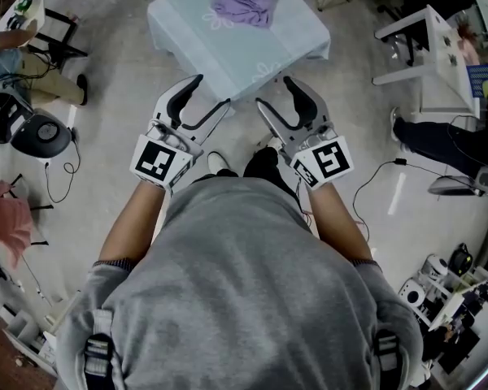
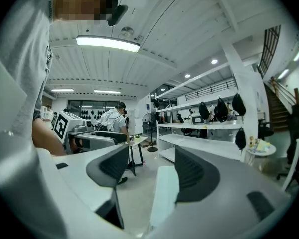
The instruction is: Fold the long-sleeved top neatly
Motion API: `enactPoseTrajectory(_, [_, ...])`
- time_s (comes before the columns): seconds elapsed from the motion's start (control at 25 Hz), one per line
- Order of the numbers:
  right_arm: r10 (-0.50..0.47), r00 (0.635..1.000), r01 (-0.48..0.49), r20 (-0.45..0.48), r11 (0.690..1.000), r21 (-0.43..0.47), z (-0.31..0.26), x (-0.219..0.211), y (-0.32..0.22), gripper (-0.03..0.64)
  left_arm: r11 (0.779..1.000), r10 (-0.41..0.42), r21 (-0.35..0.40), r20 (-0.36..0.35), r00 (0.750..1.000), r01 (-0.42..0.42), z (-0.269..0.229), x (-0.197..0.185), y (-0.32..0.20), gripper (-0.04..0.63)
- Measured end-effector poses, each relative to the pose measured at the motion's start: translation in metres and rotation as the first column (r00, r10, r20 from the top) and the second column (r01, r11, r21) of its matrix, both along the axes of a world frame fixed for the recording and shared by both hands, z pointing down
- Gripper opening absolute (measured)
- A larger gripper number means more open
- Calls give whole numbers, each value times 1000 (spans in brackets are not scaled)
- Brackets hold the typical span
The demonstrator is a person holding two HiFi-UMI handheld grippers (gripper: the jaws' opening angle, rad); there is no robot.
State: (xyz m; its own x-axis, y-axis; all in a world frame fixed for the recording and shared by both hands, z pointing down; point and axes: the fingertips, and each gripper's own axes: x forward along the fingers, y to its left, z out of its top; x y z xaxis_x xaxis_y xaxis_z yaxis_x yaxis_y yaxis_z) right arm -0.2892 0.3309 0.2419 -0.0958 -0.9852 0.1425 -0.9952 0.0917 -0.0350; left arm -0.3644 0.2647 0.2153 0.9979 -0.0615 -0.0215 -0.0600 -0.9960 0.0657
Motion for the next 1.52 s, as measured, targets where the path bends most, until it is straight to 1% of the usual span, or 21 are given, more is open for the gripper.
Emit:
enactPoseTrajectory(0.04, [-2, 1000, 2, -4, 1000, -2, 0, 1, 0, 315, 1000, 3, -1, -4, 1000, -3, 0, 1, 0, 298])
enactPoseTrajectory(0.16, [-10, 1000, 9, -15, 1000, -13, 2, 5, 0, 379, 1000, 5, -4, 4, 1000, -5, 1, 4, -1, 323])
enactPoseTrajectory(0.28, [-17, 1000, 17, -19, 1000, -25, 3, 15, 0, 397, 1000, -9, -1, 13, 1000, 9, 1, 13, -4, 330])
enactPoseTrajectory(0.56, [-18, 1000, 18, -21, 999, -37, 6, 48, 4, 397, 999, -45, 13, 44, 998, 44, 5, 40, -11, 328])
enactPoseTrajectory(0.92, [-52, 999, 52, -8, 998, -38, 9, 115, 9, 388, 997, -73, 16, 48, 996, 72, -1, 104, -6, 328])
enactPoseTrajectory(1.24, [-115, 993, 115, -8, 993, -28, 8, 177, 12, 388, 992, -123, 32, 70, 990, 121, -1, 164, 7, 328])
enactPoseTrajectory(1.52, [-202, 979, 202, 3, 979, -40, 13, 209, 16, 387, 980, -197, 29, 75, 978, 195, -3, 203, 16, 328])
